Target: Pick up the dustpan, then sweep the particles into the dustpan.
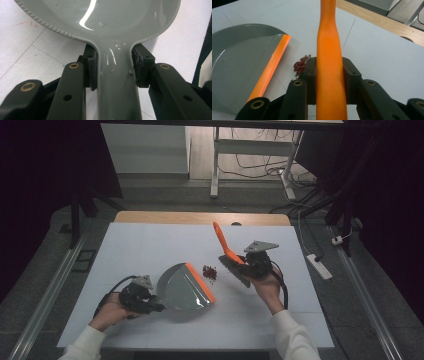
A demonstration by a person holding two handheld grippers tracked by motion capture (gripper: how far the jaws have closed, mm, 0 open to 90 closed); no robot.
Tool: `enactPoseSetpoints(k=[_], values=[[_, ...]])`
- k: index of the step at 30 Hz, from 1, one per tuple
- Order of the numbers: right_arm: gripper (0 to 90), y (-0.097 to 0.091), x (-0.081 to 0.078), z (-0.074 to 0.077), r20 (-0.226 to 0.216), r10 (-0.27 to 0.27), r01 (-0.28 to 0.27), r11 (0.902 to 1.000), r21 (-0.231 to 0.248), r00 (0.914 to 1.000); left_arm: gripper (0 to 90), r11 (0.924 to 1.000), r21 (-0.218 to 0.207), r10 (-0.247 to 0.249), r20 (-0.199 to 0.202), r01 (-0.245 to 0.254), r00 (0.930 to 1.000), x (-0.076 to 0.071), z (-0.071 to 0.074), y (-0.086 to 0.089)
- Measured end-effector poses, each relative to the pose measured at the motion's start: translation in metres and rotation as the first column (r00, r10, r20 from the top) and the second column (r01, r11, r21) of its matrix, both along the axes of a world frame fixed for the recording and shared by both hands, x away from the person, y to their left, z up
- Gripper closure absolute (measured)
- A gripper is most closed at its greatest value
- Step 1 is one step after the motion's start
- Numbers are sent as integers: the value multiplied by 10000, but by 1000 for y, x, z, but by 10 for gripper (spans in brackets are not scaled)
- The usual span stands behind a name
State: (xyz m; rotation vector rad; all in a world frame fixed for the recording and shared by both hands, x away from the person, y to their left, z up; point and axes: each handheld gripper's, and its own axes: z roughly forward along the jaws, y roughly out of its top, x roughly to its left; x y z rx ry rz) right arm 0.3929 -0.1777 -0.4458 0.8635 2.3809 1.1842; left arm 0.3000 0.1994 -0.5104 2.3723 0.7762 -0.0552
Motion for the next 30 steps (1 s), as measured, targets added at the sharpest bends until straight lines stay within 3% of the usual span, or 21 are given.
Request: enactPoseSetpoints(k=[11,18,30], values=[[703,16,17,-4,-137,84,-88,9995,-297,9999,617,9999,44,161,-98,-161,9998,4,-2,-1],[703,23,29,-14,-306,9,-24,9988,-490,9995,617,9996,28,265,-166,-265,9995,5,-3,2],[702,34,38,-22,-292,11,-42,9941,-1080,9996,617,9997,25,234,-186,-233,9996,5,-3,0]])
